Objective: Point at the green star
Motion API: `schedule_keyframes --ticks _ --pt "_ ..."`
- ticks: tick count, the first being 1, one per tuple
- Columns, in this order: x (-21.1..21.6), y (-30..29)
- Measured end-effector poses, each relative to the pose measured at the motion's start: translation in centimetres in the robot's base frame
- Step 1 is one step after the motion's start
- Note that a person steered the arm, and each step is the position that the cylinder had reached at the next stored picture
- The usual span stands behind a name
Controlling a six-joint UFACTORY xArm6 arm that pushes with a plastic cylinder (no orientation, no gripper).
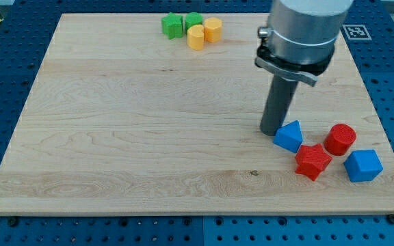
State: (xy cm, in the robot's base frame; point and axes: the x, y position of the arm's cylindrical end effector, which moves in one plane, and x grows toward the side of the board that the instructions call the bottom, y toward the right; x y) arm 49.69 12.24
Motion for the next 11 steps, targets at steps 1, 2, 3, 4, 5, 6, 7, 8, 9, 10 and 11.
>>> schedule_keyframes --ticks 1,2,3,4,5,6,7,8,9,10,11 --pt "1.1 1.4" --pt "2.3 2.9" --pt "2.4 2.9" --pt "-0.6 -3.4" --pt "-2.4 -11.1" --pt "-2.4 -11.1" --pt "-3.7 -14.3" --pt "-8.1 -21.2" --pt "-14.1 -24.2" --pt "-21.3 -25.3" --pt "-24.7 -26.4"
